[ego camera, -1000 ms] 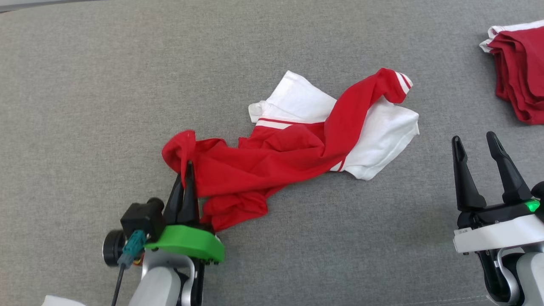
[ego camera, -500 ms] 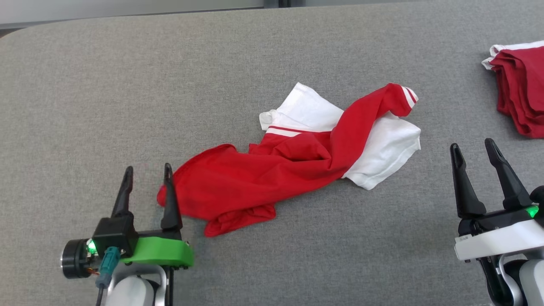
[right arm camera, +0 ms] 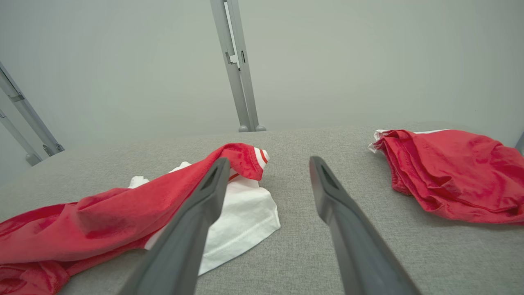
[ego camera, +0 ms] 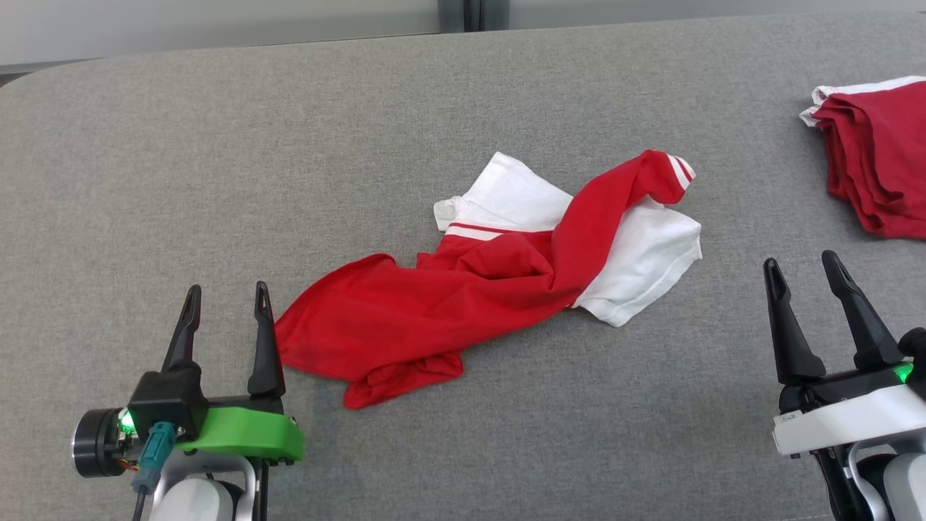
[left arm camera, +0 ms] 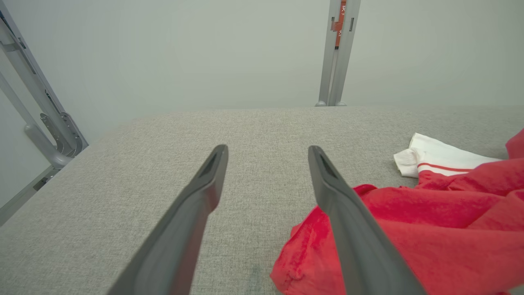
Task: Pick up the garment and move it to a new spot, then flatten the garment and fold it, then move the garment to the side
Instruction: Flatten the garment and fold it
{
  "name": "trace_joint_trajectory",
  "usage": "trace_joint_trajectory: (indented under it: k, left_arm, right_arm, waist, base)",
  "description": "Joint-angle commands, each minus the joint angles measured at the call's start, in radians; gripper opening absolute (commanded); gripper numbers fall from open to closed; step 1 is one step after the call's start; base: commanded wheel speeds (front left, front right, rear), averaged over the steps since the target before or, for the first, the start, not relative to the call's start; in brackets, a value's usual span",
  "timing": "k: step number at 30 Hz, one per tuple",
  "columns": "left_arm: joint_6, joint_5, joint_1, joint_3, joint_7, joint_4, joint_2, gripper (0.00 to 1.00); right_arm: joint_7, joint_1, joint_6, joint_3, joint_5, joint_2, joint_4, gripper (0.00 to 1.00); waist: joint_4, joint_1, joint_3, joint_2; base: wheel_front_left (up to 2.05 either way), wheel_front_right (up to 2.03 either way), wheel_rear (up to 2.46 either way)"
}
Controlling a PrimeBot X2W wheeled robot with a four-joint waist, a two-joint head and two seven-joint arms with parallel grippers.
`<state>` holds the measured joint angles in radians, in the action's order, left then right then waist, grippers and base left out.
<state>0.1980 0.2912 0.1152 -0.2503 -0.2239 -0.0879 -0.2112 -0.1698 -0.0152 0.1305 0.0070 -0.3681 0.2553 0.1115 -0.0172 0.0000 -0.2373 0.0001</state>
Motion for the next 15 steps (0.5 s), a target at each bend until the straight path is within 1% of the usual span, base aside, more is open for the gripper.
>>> trace_joint_trajectory:
  k: [1, 4, 7, 11, 15]
  left_arm:
    - [0.0, 0.001, -0.011, 0.0, 0.002, 0.006, -0.007, 1.0]
    - [-0.008, -0.001, -0.005, -0.007, 0.01, 0.012, -0.015, 1.0]
    - [-0.028, 0.026, -0.007, -0.018, 0.06, -0.008, -0.017, 1.0]
    - [-0.062, 0.079, -0.027, -0.027, 0.135, -0.078, -0.013, 1.0]
    - [-0.095, 0.115, -0.002, -0.03, 0.159, -0.151, -0.011, 1.0]
  right_arm:
    - [-0.002, -0.008, 0.0, -0.004, -0.005, -0.002, 0.002, 1.0]
    - [-0.005, -0.004, 0.0, -0.005, -0.008, 0.0, 0.001, 1.0]
    - [-0.004, 0.003, 0.0, 0.0, -0.008, -0.003, 0.001, 1.0]
    - [0.002, 0.008, 0.0, 0.012, -0.014, -0.006, -0.007, 1.0]
    - [0.0, 0.015, 0.0, 0.016, -0.021, -0.009, -0.021, 1.0]
  waist:
    - [0.0, 0.0, -0.001, -0.0001]
    - [-0.001, 0.0, -0.005, -0.0001]
    - [-0.001, 0.0, -0.013, -0.0001]
    - [0.005, 0.0, -0.03, -0.0001]
    - [0.005, 0.0, -0.049, -0.0001]
  base:
    - [0.0, 0.0, 0.0]
    - [0.0, 0.0, 0.0]
    - [0.0, 0.0, 0.0]
    - [0.0, 0.0, 0.0]
    - [0.0, 0.0, 0.0]
